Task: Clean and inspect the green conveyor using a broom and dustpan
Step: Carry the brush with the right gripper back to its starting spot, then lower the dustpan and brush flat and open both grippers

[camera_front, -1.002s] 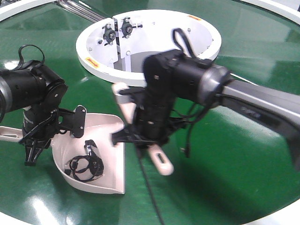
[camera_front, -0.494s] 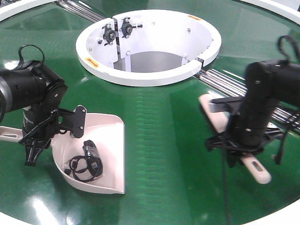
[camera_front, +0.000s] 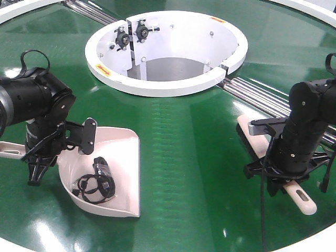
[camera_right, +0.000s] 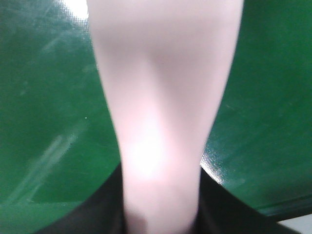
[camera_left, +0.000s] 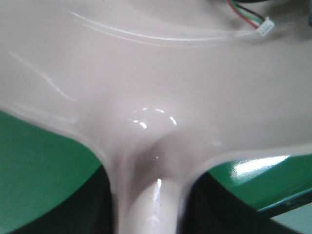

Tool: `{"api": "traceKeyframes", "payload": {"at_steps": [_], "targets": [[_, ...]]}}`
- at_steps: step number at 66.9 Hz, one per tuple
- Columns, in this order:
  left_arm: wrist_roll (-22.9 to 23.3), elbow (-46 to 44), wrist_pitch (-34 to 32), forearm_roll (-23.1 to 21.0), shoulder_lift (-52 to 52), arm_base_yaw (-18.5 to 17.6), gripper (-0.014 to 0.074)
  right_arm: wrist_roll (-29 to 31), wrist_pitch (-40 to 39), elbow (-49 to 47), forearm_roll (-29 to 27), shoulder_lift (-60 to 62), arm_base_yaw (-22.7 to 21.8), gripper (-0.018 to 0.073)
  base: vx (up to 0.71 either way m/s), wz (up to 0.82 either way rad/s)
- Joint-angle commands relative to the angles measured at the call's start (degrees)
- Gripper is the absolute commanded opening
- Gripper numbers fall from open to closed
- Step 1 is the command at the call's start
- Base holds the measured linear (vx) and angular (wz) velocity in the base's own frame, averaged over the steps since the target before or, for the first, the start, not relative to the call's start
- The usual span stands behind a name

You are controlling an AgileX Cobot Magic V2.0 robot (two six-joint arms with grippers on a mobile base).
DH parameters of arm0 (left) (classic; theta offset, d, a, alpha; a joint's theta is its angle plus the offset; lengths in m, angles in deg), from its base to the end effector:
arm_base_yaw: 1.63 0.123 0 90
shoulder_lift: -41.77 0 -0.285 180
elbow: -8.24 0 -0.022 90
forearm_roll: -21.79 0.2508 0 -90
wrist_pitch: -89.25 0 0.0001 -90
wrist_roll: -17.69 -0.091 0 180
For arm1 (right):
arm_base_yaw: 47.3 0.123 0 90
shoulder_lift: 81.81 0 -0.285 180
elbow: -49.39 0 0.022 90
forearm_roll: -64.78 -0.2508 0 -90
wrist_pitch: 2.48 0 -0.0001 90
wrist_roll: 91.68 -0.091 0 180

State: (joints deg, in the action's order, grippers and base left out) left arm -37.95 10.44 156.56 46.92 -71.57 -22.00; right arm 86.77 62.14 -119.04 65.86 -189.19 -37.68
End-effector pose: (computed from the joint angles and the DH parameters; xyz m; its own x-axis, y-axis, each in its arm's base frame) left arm 0.3382 -0.0875 0.2127 -0.0861 0.9278 0.3630 0.9884 0.0338 0.1480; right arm 0.3054 0.0502 0.2020 -0.9870 -0.1481 0.0619 -0.1494 0.9886 -0.0182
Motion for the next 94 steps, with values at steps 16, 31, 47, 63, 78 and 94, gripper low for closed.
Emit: {"api": "traceKeyframes", "payload": {"at_steps": [16, 31, 47, 63, 78, 94], "targets": [[0.6, -1.6, -0.1, 0.5, 2.7, -0.4, -0.0006, 0.8, 1.1, -1.1, 0.4, 2.5, -0.2, 0.0009, 0.0, 0.0], [0.6, -1.6, -0.1, 0.5, 2.7, -0.4, -0.0006, 1.6, 1.4, -1.1, 0.4, 2.5, -0.2, 0.0009, 0.0, 0.0], [0.6, -1.6, -0.1, 0.5, 2.7, -0.4, -0.0006, 1.6, 0.9, -1.1, 0.3, 2.5, -0.2, 0.0009, 0.0, 0.0], [0.6, -1.6, -1.7, 0.5, 2.7, -0.4, -0.0006, 1.9, 0.9, -1.1, 0.4, 2.5, -0.2, 0.0009, 0.0, 0.0], [1.5, -1.6, -2.2, 0.5, 2.7, -0.4, -0.0006, 1.9, 0.4, -1.1, 0.4, 2.5, -0.2, 0.0009, 0.0, 0.0], [3.6, -1.6, -3.0, 0.6, 2.7, -0.4, 0.0031, 1.6, 0.0, -1.1, 0.2, 2.5, -0.2, 0.0009, 0.0, 0.0]]}}
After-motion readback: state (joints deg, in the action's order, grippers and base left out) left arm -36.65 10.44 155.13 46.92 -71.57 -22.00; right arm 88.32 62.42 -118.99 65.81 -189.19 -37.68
